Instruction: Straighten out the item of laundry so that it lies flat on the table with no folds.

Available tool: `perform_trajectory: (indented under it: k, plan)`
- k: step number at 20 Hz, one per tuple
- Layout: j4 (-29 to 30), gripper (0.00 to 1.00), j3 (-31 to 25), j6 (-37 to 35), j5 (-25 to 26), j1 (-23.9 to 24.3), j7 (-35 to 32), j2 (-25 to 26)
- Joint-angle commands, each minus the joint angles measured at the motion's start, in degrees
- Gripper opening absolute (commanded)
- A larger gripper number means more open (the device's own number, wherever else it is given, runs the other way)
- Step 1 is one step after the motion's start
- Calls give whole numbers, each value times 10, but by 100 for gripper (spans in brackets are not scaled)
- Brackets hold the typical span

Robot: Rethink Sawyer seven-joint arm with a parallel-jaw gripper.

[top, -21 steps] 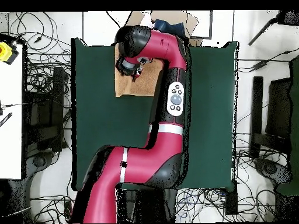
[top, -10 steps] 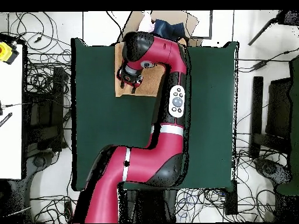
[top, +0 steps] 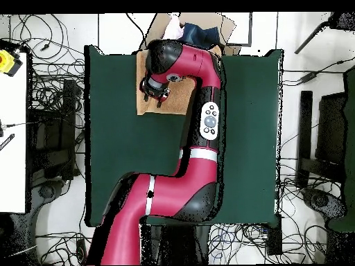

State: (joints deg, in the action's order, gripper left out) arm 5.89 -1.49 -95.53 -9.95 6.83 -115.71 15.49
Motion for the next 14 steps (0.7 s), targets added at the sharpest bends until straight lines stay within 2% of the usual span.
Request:
perform_trajectory:
  k: [1, 14]
  plan:
    - [71, 100, -44, 62, 1, -7, 7, 10]
    - [101, 100, -60, 30, -24, -8, 27, -7]
